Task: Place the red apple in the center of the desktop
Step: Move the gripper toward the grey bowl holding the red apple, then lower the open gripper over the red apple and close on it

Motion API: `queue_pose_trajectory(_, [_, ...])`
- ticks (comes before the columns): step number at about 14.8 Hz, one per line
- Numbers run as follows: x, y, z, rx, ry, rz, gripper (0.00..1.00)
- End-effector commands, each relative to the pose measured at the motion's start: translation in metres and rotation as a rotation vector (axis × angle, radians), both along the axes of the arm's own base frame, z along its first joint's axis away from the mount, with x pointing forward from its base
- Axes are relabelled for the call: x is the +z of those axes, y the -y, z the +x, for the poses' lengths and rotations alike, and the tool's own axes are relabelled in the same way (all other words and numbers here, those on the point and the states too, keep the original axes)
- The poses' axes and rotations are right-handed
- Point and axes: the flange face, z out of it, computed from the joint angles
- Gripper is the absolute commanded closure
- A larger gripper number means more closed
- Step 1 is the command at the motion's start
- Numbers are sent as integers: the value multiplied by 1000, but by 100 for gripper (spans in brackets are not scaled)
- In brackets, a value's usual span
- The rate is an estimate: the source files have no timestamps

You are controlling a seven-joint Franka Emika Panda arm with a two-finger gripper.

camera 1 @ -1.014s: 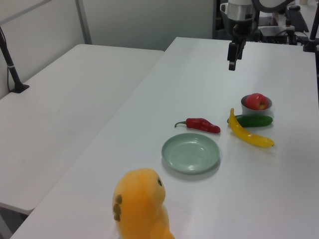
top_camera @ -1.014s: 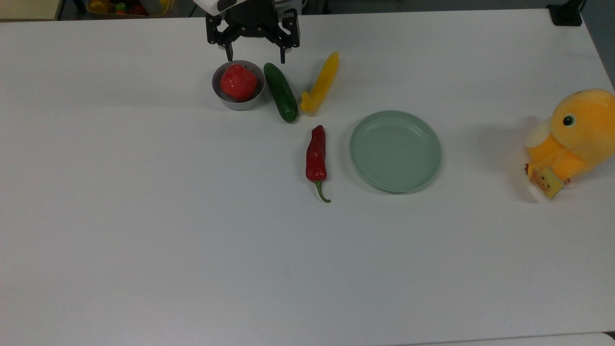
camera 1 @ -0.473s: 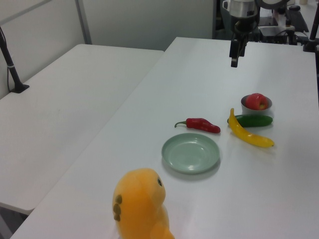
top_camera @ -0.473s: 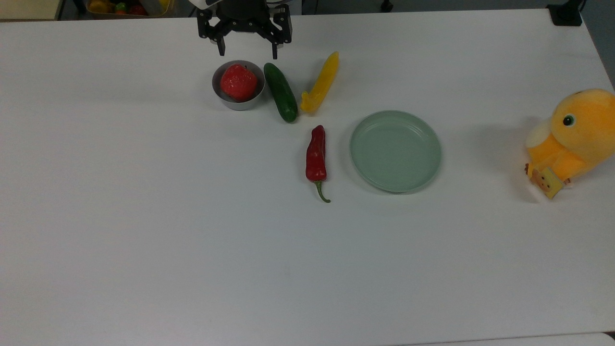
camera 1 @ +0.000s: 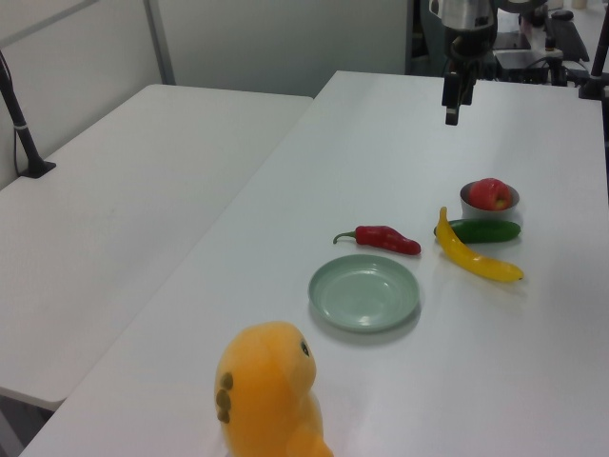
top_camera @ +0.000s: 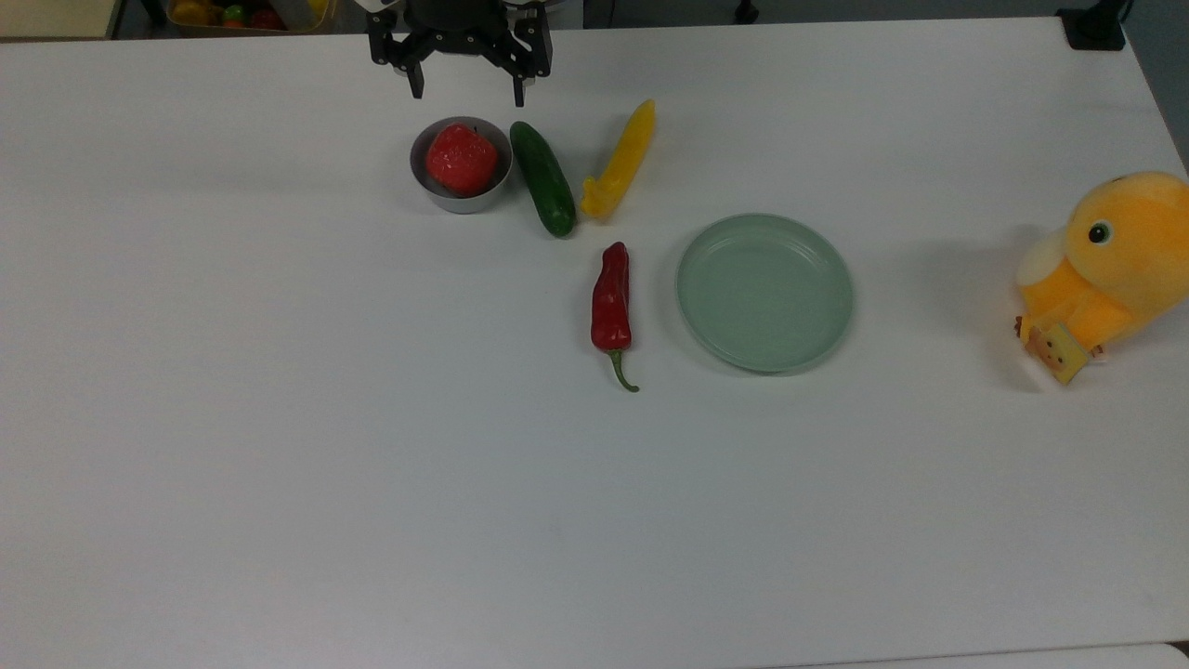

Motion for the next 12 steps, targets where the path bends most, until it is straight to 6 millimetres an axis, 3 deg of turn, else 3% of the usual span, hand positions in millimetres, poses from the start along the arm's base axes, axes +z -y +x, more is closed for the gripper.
queue_pose_trajectory(1, [-16, 5, -22, 24, -60, -38, 0])
queue_pose_trajectory(5, [-45, 24, -46, 126, -113, -92, 0])
queue_pose_trajectory(7, [-58, 33, -48, 194, -133, -94, 0])
queue_pose_trajectory(12, [-119, 40, -40, 300, -154, -136, 0])
